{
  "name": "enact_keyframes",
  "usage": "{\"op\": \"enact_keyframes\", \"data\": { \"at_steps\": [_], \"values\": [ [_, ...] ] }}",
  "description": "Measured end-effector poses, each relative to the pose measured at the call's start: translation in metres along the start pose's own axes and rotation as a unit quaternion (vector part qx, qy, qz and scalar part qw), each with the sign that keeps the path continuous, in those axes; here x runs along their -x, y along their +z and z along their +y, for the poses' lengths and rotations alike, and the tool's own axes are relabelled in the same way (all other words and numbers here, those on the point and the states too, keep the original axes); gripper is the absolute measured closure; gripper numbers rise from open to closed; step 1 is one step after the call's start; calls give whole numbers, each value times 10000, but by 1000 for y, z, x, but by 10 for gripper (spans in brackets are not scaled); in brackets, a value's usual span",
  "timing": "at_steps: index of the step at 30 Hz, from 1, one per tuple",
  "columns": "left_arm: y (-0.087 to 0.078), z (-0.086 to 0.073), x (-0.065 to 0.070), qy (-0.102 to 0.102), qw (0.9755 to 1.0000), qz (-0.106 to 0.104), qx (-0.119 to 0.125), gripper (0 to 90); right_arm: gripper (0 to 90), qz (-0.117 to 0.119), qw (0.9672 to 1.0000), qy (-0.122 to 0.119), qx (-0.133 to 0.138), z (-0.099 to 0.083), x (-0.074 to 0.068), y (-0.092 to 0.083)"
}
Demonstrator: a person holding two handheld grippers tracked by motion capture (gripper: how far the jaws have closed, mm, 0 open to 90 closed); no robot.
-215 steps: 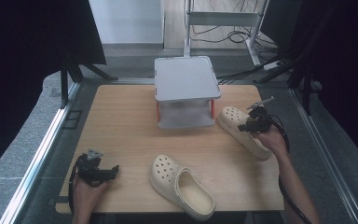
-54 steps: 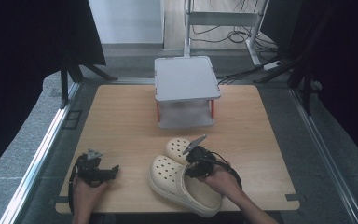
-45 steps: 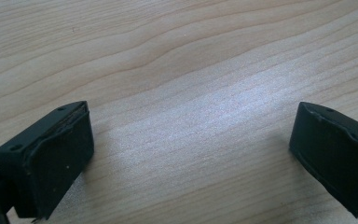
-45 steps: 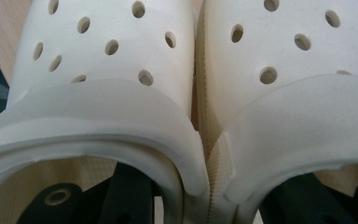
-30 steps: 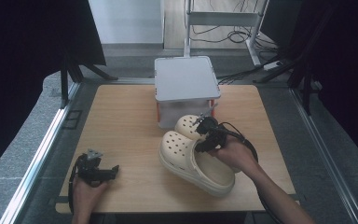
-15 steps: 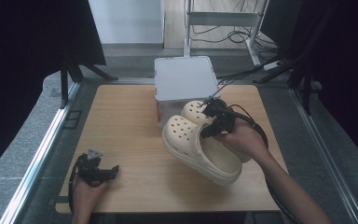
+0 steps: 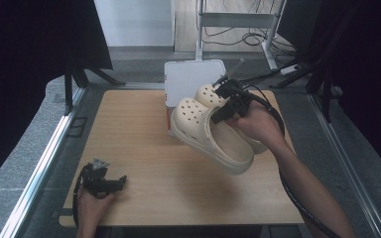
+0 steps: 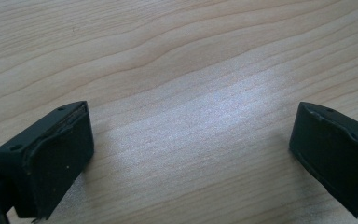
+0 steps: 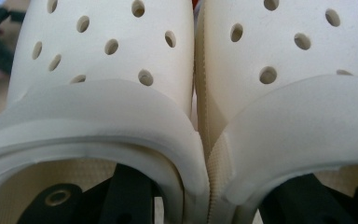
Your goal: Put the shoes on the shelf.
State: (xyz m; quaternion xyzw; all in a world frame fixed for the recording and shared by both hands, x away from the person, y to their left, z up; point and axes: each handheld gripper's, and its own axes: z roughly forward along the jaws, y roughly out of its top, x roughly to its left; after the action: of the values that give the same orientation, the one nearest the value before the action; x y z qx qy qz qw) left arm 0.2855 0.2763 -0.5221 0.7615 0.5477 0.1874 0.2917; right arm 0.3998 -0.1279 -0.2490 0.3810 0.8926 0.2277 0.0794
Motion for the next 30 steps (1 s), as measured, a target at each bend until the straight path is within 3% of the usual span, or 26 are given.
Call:
{"op": "enact_keyframes", "data": {
  "at_steps": [6, 14, 21, 30],
  "values": [
    [0, 0, 0, -2, 10000, 6, 8, 0, 666, -214, 9991, 352, 79, 26, 12, 8],
    [0, 0, 0, 0, 10000, 19, 30, 0, 664, -435, 9955, 829, 170, 62, 25, 27],
    [0, 0, 0, 12, 10000, 11, 17, 0, 665, -711, 9902, 1187, 183, 89, 36, 46],
    [1, 0, 0, 12, 10000, -15, 6, 0, 666, -833, 9821, 1677, 218, 118, 53, 68]
  ]
}}
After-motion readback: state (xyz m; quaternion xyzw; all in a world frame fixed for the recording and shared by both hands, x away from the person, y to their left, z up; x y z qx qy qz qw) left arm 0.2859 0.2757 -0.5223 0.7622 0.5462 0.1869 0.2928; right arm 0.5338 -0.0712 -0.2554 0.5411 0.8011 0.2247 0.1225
